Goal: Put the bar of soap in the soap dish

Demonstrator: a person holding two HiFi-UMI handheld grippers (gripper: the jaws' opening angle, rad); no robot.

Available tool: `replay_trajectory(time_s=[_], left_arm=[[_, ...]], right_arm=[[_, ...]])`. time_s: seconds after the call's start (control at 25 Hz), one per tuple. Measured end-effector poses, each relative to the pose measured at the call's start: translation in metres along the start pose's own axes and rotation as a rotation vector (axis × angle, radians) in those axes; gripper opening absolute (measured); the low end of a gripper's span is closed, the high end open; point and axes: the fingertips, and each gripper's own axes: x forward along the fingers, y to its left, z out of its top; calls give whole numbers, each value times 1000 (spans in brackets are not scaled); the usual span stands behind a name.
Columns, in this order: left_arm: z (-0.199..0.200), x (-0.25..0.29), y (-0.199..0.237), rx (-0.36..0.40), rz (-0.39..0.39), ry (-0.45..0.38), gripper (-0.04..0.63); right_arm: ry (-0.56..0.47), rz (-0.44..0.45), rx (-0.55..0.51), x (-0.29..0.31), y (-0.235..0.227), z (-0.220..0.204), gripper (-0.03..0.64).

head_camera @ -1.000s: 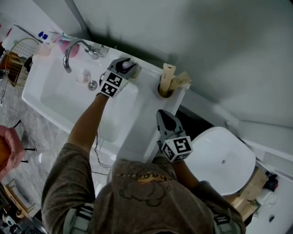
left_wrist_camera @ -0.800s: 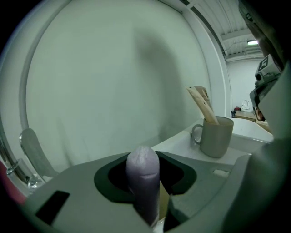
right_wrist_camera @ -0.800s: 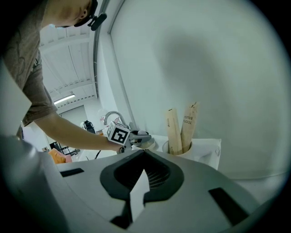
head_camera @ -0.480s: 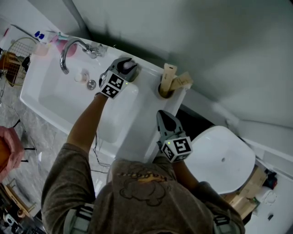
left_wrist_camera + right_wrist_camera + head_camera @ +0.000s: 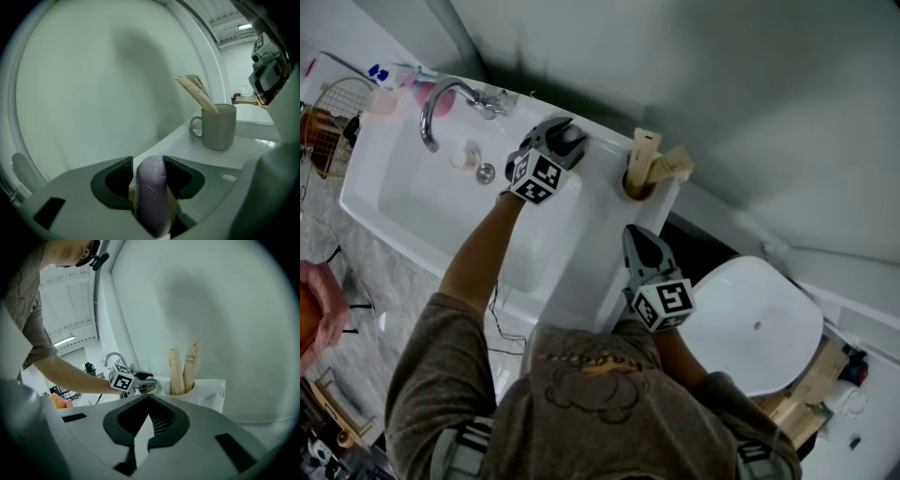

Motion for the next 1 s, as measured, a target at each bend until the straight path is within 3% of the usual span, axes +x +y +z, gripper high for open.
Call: replay_trajectory(time_s=[1.0], left_arm=[[11, -6, -14, -17, -17, -31, 225]], right_arm=[[-5, -6, 7, -7, -9, -1, 0]])
